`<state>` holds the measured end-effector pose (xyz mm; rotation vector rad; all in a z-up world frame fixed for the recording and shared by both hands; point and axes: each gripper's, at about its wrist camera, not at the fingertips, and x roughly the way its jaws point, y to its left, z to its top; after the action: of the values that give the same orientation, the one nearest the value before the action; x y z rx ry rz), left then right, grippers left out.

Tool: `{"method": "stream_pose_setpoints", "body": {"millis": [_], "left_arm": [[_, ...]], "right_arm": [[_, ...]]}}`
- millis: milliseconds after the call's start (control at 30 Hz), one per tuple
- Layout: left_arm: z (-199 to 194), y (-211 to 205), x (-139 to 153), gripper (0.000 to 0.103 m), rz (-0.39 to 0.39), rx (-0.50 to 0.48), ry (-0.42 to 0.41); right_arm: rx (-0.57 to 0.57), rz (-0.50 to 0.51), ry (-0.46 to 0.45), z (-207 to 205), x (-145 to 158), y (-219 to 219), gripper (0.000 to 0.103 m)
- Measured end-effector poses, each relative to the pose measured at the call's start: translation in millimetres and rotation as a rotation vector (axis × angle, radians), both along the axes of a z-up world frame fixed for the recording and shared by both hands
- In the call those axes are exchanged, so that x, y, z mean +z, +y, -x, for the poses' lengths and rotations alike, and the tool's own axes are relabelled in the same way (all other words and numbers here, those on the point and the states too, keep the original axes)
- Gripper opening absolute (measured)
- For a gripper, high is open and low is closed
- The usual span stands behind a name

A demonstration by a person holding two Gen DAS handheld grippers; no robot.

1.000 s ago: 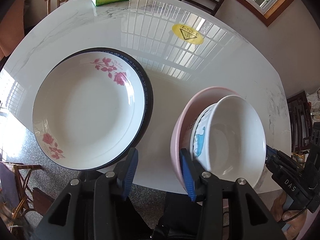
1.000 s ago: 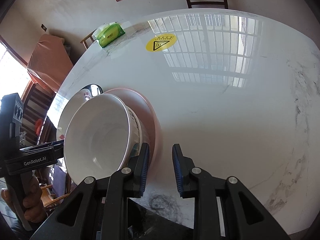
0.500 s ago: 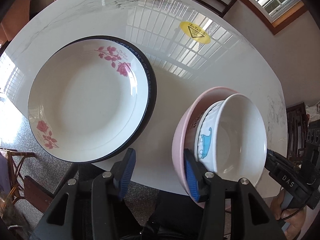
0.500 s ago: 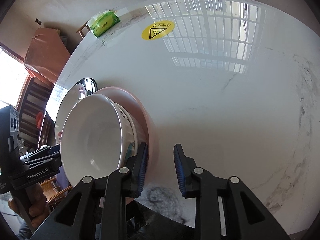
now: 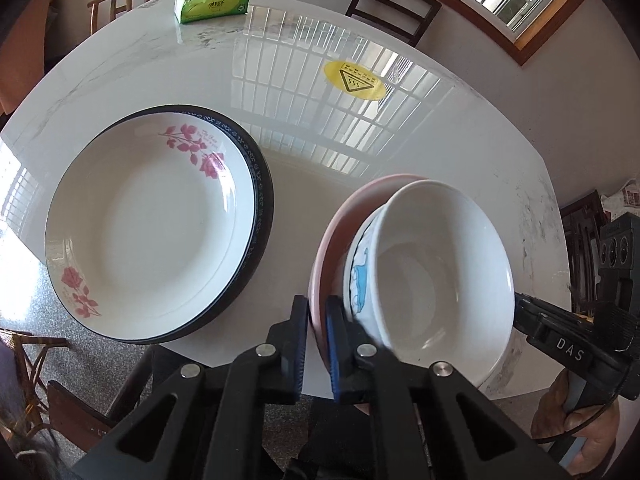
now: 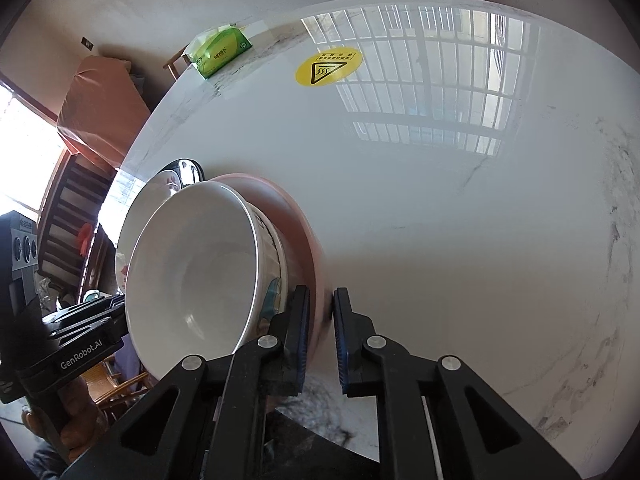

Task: Organize plates and bowls
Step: 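Close both grippers on the rim of the nested pink bowl stack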

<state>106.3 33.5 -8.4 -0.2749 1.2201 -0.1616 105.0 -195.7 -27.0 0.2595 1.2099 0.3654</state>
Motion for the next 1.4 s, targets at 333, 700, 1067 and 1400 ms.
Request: {"method": "stream_pose_setpoints", "body": {"millis": [333,700,1067,1400], "left_arm": [[-1,-8,0,0.008,-0.019,-0.015,-0.023],[3,-15,12,0.008,-0.031,-0.017,-0.036],[8,-6,32,0.008,-0.04,0.007,-0.069],[12,11,52,0.007,-0.051,0.051,-0.107]], "right_arm": [[-0.027,-0.044,0.004,4,-2,-4,0.013],[-0.051,-0.08,0.003,10,-1,-12,0.014],[-0.046,-0.093,-0.013,7,11,-7,0.014],[-0.021,-0.107,-0.038,5,28,8,0.014]]}}
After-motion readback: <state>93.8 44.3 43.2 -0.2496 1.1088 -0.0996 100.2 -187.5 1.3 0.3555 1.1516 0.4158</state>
